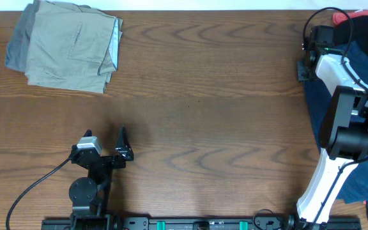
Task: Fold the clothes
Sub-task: 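Grasp the edge of the denim shorts with the right gripper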
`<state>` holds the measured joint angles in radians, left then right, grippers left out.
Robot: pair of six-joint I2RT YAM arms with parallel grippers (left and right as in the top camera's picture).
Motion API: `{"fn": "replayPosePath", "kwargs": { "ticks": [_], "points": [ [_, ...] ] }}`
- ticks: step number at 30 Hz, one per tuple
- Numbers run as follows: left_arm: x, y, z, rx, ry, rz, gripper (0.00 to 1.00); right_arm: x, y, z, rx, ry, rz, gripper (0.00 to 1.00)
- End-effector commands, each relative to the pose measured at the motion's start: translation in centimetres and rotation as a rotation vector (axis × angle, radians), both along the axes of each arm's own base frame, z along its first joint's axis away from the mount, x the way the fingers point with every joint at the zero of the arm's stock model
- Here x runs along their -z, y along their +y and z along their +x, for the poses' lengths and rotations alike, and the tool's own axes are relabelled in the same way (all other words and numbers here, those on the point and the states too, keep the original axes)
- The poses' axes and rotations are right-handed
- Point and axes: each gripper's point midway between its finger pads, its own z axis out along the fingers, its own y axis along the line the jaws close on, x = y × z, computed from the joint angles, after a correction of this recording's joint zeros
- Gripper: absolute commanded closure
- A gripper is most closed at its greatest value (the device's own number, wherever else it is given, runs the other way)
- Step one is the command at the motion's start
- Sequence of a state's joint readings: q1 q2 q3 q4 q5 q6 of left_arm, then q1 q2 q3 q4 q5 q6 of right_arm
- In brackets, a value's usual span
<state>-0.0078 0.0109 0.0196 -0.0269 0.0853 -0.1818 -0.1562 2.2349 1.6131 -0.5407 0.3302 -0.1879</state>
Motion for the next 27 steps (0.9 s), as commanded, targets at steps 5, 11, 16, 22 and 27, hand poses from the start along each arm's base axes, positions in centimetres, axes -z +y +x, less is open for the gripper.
{"fn": "replayPosePath", "kwargs": {
  "ticks": [5,11,16,22,27],
  "points": [
    [1.5,-0.2,-0.1,0.011,0.045,0.012,0.02,2.4,-0.9,-1.4,0.021,0.073,0.003,0.62],
    [1.5,-0.2,-0.1,0.011,0.045,0.012,0.02,1.9,-1.3,-1.6,0.099,0.048,-0.017,0.99],
    [1.5,-0.2,-0.1,0.011,0.045,0.012,0.02,-0.4,-2.0,-1.5,0.227,-0.039,-0.014,0.99],
    [1.5,-0.2,-0.1,0.011,0.045,0.012,0.02,-6.2,-1.9,-1.2,0.289,-0.169,0.006,0.99],
    [1.5,-0.2,-0.1,0.011,0.045,0.012,0.02,-12.1,-0.6,-1.1,0.273,-0.278,0.016,0.99]
  ]
}}
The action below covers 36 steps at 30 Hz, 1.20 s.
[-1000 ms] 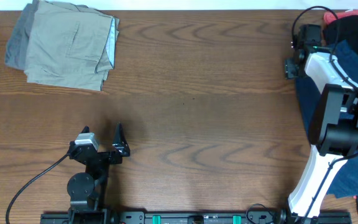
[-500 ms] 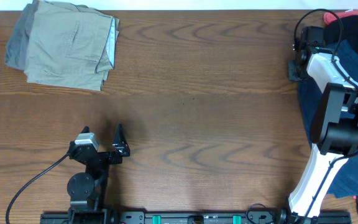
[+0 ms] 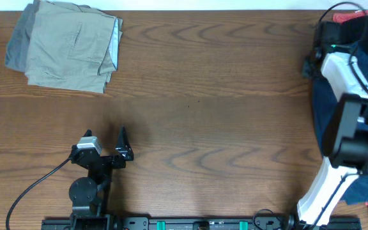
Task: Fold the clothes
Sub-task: 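Grasp the edge of the denim shorts with the right gripper, then drag the shorts left and lay them flat at table center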
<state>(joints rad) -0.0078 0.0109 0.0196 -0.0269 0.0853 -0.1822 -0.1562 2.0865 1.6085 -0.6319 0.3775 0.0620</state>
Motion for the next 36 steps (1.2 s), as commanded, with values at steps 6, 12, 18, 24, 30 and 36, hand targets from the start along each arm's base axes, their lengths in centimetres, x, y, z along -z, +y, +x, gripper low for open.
{"fn": "replayPosePath", "kwargs": {
  "ticks": [6,12,18,24,30,36],
  "points": [
    [1.5,-0.2,-0.1,0.011,0.045,0.013,0.02,-12.6,4.6,0.1,-0.036,-0.276,0.003,0.99],
    [1.5,-0.2,-0.1,0.011,0.045,0.013,0.02,-17.6,13.7,0.3,-0.256,-0.406,0.132,0.99],
    [1.5,-0.2,-0.1,0.011,0.045,0.013,0.02,-18.4,26.9,-0.2,-0.623,-0.431,0.364,0.99],
    [1.5,-0.2,-0.1,0.011,0.045,0.013,0.02,-15.9,38.0,-3.0,-1.015,-0.349,0.413,0.99],
    [1.5,-0.2,-0.1,0.011,0.045,0.013,0.02,-11.8,44.9,-6.7,-1.194,-0.223,0.464,0.99],
    [1.5,-0.2,-0.1,0.011,0.045,0.013,0.02,-11.5,47.8,-10.0,-1.274,-0.151,0.602,0.93]
  ]
}}
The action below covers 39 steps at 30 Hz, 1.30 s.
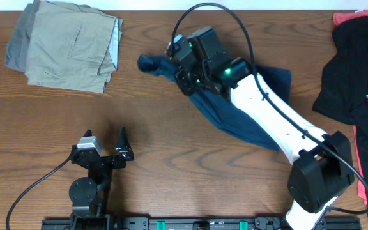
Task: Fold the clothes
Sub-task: 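Drag the shorts left and lay them flat at table center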
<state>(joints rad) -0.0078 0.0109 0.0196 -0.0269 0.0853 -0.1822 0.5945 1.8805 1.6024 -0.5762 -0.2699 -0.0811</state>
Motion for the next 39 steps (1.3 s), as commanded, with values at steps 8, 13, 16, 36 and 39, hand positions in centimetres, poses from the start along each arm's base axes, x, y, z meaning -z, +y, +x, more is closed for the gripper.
{"fn": "replayPosePath", "kwargs": {
  "ticks": [8,13,16,36,39],
  "points": [
    [1.5,-0.2,-0.1,0.011,0.045,0.013,0.02,-1.2,1.4,-3.3,-0.066,0.129,0.089,0.9],
    [1.5,-0.2,-0.1,0.011,0.045,0.013,0.02,-1.3,2.0,-5.6,-0.129,0.216,0.123,0.99],
    [1.5,-0.2,-0.1,0.011,0.045,0.013,0.02,-0.9,2.1,-6.8,-0.139,0.266,0.113,0.99],
    [1.5,-0.2,-0.1,0.011,0.045,0.013,0.02,-2.6,-8.8,-2.3,0.338,0.24,-0.044,0.01],
    [1.5,-0.2,-0.1,0.011,0.045,0.013,0.02,-3.9,-14.0,-0.2,0.49,0.184,-0.068,0.01]
  ]
}}
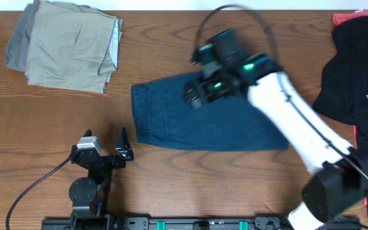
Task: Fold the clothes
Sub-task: 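Drag the shorts left and lay them flat at table center, then release the shorts and retract the right gripper to the right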
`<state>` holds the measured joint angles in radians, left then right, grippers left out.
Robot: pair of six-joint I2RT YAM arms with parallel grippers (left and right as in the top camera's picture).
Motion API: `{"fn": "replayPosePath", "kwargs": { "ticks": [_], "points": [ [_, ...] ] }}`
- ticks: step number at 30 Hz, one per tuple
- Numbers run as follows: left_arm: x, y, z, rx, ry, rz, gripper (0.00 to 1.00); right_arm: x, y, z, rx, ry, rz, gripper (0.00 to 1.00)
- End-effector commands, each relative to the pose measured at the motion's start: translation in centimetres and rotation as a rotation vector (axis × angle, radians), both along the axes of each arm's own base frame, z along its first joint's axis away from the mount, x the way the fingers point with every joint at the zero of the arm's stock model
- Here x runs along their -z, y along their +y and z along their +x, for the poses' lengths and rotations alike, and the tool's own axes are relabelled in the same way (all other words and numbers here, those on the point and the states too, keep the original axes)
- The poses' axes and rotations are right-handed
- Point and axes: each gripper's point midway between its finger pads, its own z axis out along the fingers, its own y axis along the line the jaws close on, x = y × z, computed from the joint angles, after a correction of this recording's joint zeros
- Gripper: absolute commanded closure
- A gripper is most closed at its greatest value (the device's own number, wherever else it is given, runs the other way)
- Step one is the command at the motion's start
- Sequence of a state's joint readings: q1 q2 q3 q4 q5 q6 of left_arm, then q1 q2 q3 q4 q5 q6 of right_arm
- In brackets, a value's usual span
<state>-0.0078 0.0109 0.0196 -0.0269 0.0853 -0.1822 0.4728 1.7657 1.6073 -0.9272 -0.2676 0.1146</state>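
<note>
A pair of dark blue shorts [171, 124] lies spread flat in the middle of the brown table [235, 185], waistband to the left. My right gripper [193, 96] is over the shorts' upper edge; it is motion-blurred, so its jaws and any grip on the cloth are unclear. My left gripper [122, 139] rests near the front left, apart from the shorts, its fingers together on nothing.
A folded stack of khaki and grey clothes [69, 48] sits at the back left corner. A black garment [356, 70] with a red one [347, 18] under it lies at the right edge.
The blue shorts were bunched and hanging from my right gripper at the table's back centre. Now they lie flat in the middle, with the gripper to the right of where it was.
My right arm was over the heap of clothes at the right edge, the blue garment on top. It stayed there a moment later. Then it held the blue shorts bunched at the back centre, baring the black garment. Now the shorts lie flat.
</note>
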Motion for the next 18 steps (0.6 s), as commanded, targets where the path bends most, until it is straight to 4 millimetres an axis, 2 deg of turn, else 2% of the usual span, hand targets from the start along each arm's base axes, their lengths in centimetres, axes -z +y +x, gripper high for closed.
{"fn": "replayPosePath", "kwargs": {
  "ticks": [1,6,10,12,16,18],
  "points": [
    [1.5,-0.2,-0.1,0.011,0.045,0.013,0.02,-3.5,-6.9,3.4,0.243,-0.126,-0.085,0.01],
    [1.5,-0.2,-0.1,0.011,0.045,0.013,0.02,-3.9,-17.0,6.1,0.52,-0.185,-0.248,0.01],
    [1.5,-0.2,-0.1,0.011,0.045,0.013,0.02,-4.0,-24.8,6.2,0.713,-0.193,-0.393,0.01],
    [1.5,-0.2,-0.1,0.011,0.045,0.013,0.02,-4.3,-29.3,5.7,0.825,-0.195,-0.47,0.01],
    [1.5,-0.2,-0.1,0.011,0.045,0.013,0.02,-4.6,-35.2,4.7,0.966,-0.182,-0.514,0.01],
    [1.5,-0.2,-0.1,0.011,0.045,0.013,0.02,-4.6,-37.5,4.0,1.02,-0.167,-0.518,0.01]
  ]
}}
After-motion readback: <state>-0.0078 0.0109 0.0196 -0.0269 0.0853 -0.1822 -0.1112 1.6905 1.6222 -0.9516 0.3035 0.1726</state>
